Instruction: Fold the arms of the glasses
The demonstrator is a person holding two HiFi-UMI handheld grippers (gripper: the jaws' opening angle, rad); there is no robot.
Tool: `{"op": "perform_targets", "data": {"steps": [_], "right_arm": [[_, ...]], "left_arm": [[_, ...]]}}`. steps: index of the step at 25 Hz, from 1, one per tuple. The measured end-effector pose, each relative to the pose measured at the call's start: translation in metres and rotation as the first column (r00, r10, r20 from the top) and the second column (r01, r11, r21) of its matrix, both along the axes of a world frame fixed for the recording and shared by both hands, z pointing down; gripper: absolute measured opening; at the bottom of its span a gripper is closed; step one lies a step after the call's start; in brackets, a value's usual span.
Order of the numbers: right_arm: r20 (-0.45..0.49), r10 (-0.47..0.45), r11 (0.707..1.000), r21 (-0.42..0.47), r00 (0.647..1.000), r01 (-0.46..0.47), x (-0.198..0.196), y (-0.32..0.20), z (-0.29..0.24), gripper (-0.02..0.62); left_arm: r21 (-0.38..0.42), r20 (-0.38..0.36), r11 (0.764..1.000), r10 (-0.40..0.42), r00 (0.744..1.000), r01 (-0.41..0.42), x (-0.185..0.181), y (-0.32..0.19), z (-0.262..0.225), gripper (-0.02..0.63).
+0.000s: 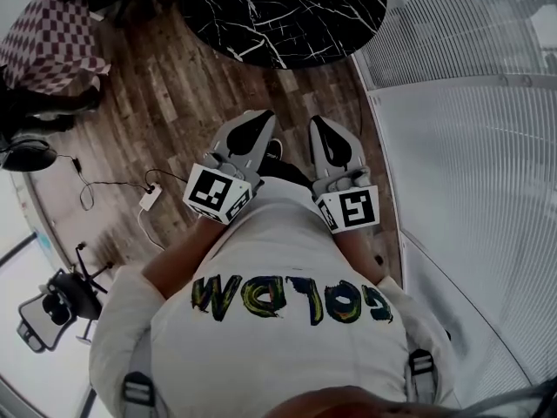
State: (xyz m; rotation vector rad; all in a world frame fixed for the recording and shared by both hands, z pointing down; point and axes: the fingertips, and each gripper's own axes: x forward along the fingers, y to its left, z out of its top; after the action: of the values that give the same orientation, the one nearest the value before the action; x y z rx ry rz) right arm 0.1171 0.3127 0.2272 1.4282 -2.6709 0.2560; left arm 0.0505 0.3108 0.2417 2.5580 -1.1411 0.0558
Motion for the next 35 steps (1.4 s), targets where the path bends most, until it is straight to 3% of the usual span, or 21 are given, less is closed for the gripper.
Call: {"op": "perform_targets", "data": {"steps": [11,25,35], "right_arm": [[-0.005,0.021,0.999,-0.033,1.000,-0.022,0.003,-0.064,0.014,0.003],[-0.022,0.008,0.999,-0.037,1.000,-0.009,-0.057,-0.228,0.001,0.003],[-0.050,0.064,0.998,-0.023,0.997,-0.066,-0.077,-0.281,0.000,0.003]], "left_arm": [[-0.028,-0.008,1.000,0.002,1.000,-0.003,0.000,-0.064,0.015,0.002],[-0.028,-0.009,0.999,-0.020,1.000,0.020,-0.067,-0.224,0.004,0.002],[-0.036,-0.029,0.999,0.019,0.999,-0.020,-0.093,-0.280,0.006,0.002]]}}
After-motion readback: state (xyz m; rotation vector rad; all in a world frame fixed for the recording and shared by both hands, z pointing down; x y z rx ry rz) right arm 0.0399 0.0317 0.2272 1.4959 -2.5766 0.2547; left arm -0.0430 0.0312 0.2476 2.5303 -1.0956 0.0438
